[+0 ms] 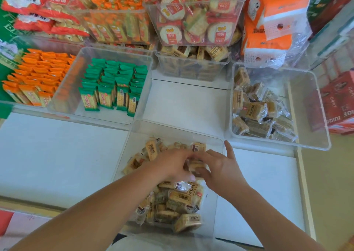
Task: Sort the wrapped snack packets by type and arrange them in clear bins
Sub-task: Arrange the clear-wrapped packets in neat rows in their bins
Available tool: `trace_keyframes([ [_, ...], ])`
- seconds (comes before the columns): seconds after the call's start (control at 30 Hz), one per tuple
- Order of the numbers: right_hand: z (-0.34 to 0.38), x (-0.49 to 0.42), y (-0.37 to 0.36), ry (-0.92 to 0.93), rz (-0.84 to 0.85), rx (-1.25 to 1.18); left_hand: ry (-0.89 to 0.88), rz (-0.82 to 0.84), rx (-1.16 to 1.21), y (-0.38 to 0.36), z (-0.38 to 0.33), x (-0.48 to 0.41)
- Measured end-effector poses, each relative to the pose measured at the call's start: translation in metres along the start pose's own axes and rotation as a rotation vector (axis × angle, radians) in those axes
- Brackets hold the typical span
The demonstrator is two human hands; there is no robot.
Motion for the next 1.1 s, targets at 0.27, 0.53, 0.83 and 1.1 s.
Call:
trace_keyframes([
  [0.27,-0.021,-0.008,-0.004,-0.035,-0.039,0.181,0.175,0.209,-0.317,0.025,0.004,0.004],
  [0.53,-0.022,-0.004,-0.006,0.003,-0.063,0.140,0.062,-0.029,0.175,-0.019,0.009,-0.025],
  [0.83,-0.025,-0.006,-0.009,0.015,-0.063,0.158,0.318,0.012,0.180,-0.035,-0.003,-0.032],
  [1.1,-0.016,-0.018,-0.010,-0.094,0.103,0.231,0.305,-0.153,0.373,-0.051,0.003,-0.022],
])
Point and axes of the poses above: each hand's wrist, its own x-axis away from the middle knuckle, its own y-axis out of the back of the hand, z = x × y, the point moved 1 cm from there along -x, towards the middle knuckle, and after that the axes turned 14 degrees about z, right-handed, at the moved point
